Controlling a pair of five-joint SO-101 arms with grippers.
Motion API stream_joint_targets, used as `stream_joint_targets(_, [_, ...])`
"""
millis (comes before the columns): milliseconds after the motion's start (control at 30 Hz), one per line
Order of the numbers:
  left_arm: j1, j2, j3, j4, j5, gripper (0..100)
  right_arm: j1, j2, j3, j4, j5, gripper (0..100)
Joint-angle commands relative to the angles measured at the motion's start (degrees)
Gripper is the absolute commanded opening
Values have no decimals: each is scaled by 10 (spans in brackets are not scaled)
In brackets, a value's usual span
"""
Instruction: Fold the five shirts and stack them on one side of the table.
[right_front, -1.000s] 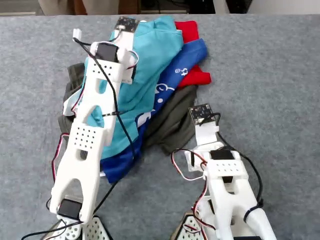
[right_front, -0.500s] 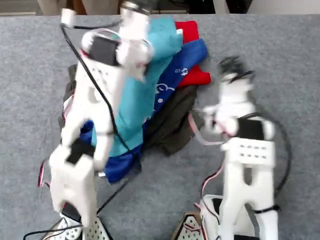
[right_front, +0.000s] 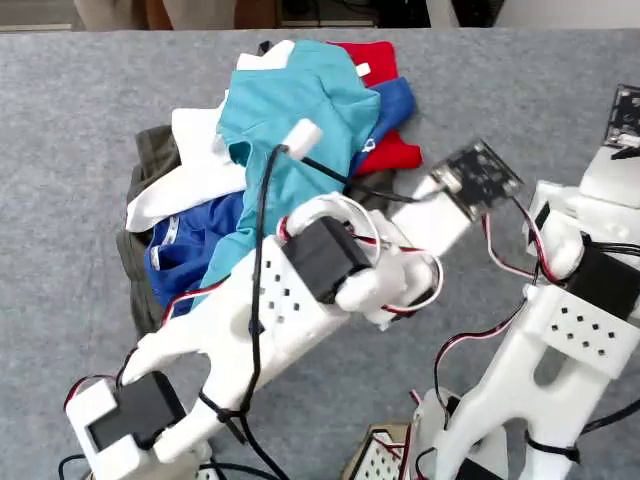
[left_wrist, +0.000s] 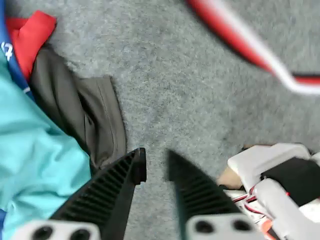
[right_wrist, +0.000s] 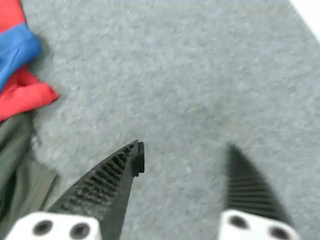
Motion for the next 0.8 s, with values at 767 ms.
stream_joint_targets(767, [-673,-180,314,82,143,229,-485,628,-358,27,-3,314])
